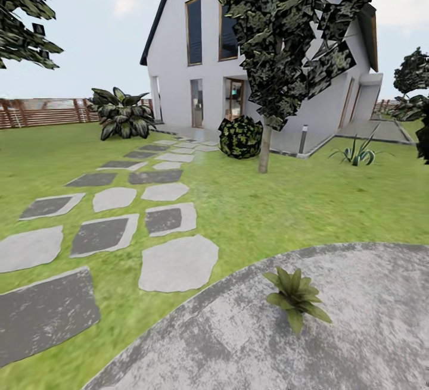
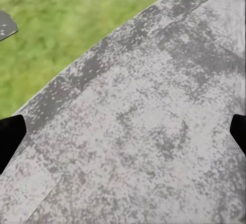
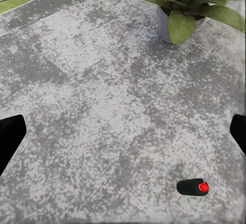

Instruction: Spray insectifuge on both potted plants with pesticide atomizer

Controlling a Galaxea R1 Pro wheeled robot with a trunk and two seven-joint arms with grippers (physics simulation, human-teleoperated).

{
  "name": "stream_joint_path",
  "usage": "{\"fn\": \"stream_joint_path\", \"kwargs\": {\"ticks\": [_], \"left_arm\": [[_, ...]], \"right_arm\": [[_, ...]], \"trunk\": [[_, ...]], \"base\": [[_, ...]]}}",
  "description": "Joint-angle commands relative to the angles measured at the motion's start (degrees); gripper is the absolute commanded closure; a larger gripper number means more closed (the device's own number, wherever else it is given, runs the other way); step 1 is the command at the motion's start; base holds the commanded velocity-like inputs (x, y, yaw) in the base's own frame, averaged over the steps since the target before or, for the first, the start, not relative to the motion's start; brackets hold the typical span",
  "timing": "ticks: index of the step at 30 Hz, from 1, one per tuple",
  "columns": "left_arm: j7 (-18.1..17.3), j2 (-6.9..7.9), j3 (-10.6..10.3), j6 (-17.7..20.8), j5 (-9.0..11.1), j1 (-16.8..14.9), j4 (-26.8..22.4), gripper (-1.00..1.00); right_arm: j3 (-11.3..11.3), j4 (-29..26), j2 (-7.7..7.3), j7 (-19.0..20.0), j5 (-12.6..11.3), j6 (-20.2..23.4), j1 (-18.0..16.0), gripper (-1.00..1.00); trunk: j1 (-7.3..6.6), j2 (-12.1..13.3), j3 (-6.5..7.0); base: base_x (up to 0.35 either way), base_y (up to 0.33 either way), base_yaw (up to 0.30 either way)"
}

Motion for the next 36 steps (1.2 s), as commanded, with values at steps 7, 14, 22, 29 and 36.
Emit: {"fn": "stream_joint_path", "kwargs": {"ticks": [7,14,22,29,36], "left_arm": [[-0.1,-0.03,0.0,-0.2,-0.1,-0.1,0.0,-1.0],[-0.1,-0.03,0.0,-0.2,-0.2,-0.1,0.0,-1.0],[-0.1,-0.03,0.0,-0.2,-0.2,-0.2,0.0,-1.0],[-0.1,-0.03,0.0,-0.2,-0.2,-0.3,0.0,-1.0],[-0.1,-0.03,0.0,-0.2,-0.1,-0.3,0.0,-1.0]], "right_arm": [[-0.1,0.1,0.02,0.0,0.0,-0.2,0.0,-1.0],[0.0,0.0,0.02,0.0,0.0,-0.2,0.0,-1.0],[0.0,0.0,0.02,0.0,0.0,-0.2,0.0,-1.0],[0.0,0.1,0.02,0.0,0.0,-0.2,0.0,-1.0],[0.0,0.1,0.02,0.0,0.0,-0.2,0.0,-1.0]], "trunk": [[0.0,0.0,-0.06],[0.0,0.0,-0.06],[0.0,0.0,-0.06],[0.0,0.0,-0.06],[0.0,0.0,-0.06]], "base": [[0.0,0.0,-0.265],[0.0,0.0,-0.265],[0.0,0.0,-0.265],[0.0,0.0,-0.265],[0.0,0.0,-0.265]]}}
